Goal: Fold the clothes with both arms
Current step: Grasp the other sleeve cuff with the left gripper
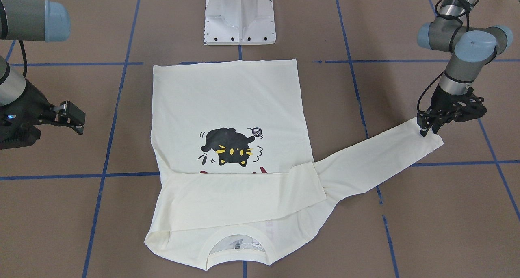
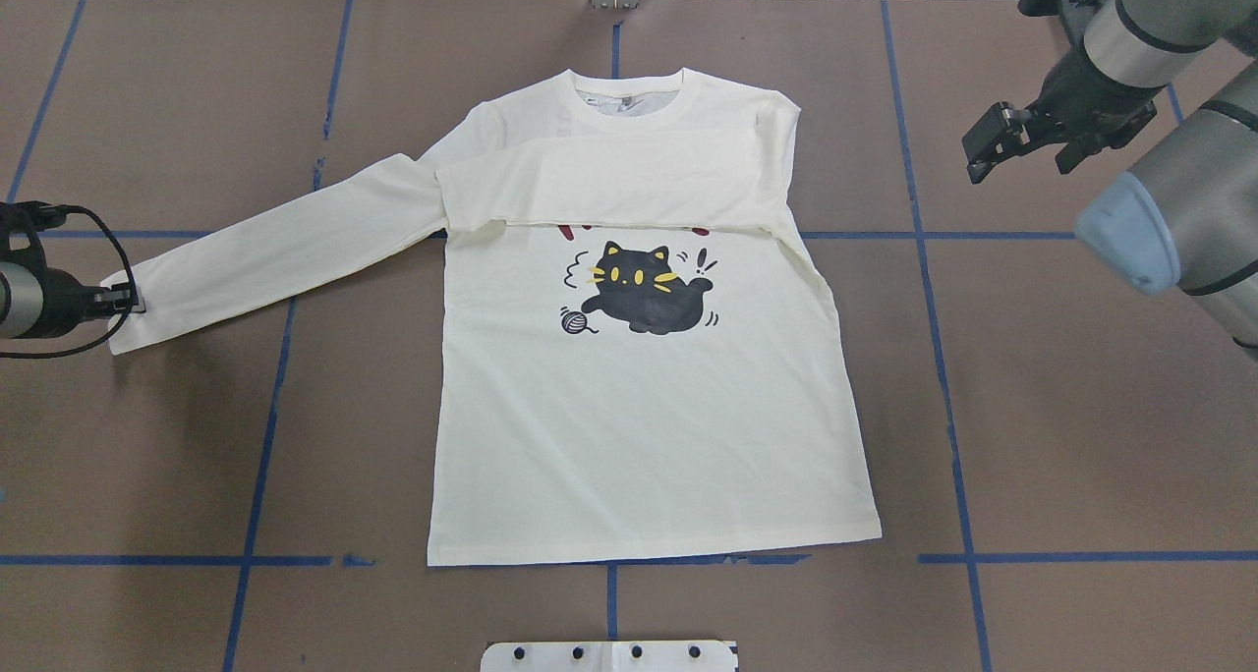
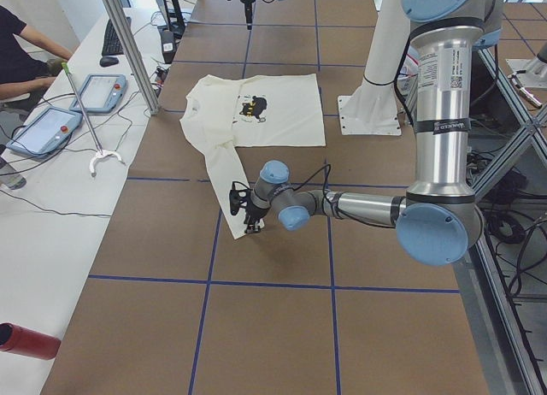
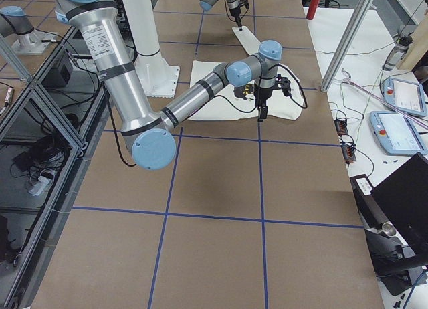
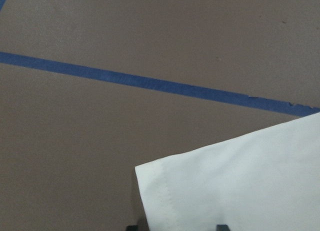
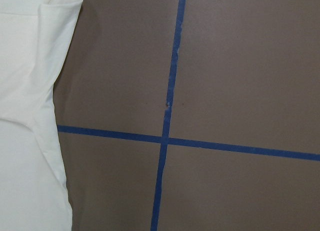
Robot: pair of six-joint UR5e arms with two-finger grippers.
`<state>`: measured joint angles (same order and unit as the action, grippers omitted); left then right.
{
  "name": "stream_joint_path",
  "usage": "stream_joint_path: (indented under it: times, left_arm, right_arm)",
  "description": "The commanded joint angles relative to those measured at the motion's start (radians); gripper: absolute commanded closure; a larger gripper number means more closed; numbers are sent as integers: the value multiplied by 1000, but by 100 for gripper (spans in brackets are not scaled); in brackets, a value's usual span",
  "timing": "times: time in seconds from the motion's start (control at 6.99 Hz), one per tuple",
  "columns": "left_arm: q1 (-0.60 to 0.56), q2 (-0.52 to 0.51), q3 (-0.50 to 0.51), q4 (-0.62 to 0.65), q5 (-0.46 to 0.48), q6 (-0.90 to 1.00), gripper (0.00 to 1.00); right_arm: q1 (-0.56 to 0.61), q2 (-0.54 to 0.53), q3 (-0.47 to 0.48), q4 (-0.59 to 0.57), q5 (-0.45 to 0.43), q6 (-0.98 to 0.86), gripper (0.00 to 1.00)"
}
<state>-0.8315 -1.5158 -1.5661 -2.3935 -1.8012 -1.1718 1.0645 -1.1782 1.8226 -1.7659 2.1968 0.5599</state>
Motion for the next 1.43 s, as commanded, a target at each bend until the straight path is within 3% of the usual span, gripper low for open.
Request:
stream_joint_path:
  times: [0.0, 0.14, 0.43, 0.57, 0.72, 1.0, 1.29]
  left_arm:
    - [0, 0, -5, 1, -4, 0, 91]
    - [-1, 0, -29, 4, -9, -2, 100]
    - [-3, 6, -83, 19, -23, -2, 100]
    - [-6, -6, -141, 95, -76, -2, 100]
    - [-9, -74, -214, 261, -81, 0, 100]
    - [-26, -351, -236, 611, -79, 3, 100]
    - [-40, -527, -227, 691, -84, -2, 100]
  right_arm:
    - [0, 0, 0, -1, 0, 0, 0]
    - [0, 0, 0, -1, 0, 0, 0]
    - [2, -1, -2, -1, 0, -2, 0]
    - [8, -5, -3, -1, 0, -2, 0]
    - [14, -12, -2, -1, 3, -3, 0]
    - [55, -73, 6, -1, 10, -58, 0]
    - [129, -161, 7, 0, 55, -150, 0]
